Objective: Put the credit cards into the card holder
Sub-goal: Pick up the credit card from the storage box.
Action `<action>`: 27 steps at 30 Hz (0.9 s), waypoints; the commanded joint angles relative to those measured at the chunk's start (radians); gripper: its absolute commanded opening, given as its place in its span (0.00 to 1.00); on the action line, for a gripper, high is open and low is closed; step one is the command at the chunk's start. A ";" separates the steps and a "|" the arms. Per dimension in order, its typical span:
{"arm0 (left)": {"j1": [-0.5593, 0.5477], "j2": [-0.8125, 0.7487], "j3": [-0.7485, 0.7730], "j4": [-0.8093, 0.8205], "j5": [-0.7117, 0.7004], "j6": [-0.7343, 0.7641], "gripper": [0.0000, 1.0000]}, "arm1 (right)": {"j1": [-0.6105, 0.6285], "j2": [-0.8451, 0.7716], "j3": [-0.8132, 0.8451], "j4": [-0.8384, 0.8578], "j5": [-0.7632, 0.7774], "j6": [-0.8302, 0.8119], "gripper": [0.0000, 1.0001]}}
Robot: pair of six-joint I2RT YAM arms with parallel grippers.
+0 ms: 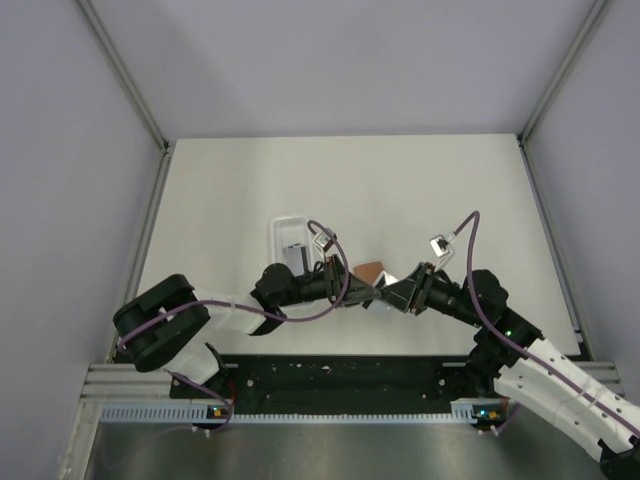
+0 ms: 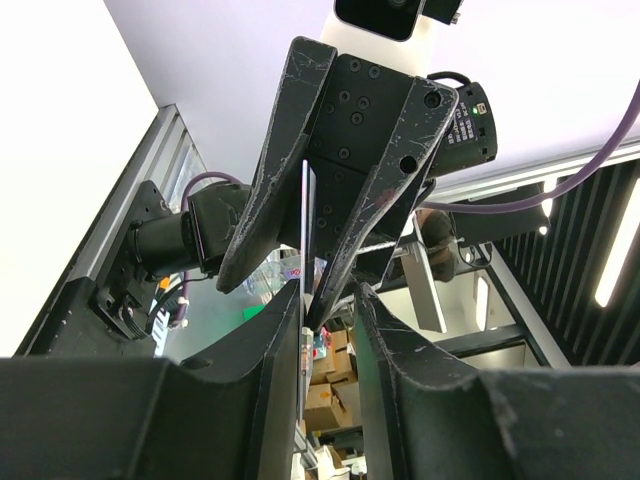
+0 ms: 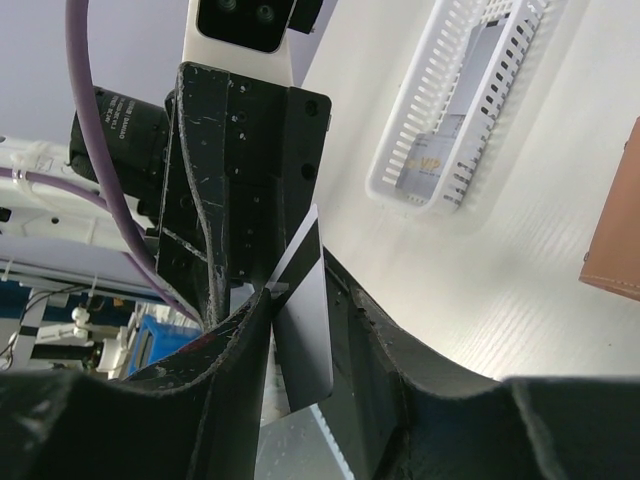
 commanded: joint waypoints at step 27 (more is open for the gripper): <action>0.019 -0.083 -0.034 0.242 0.003 -0.017 0.32 | 0.000 -0.040 0.000 -0.080 0.041 -0.034 0.36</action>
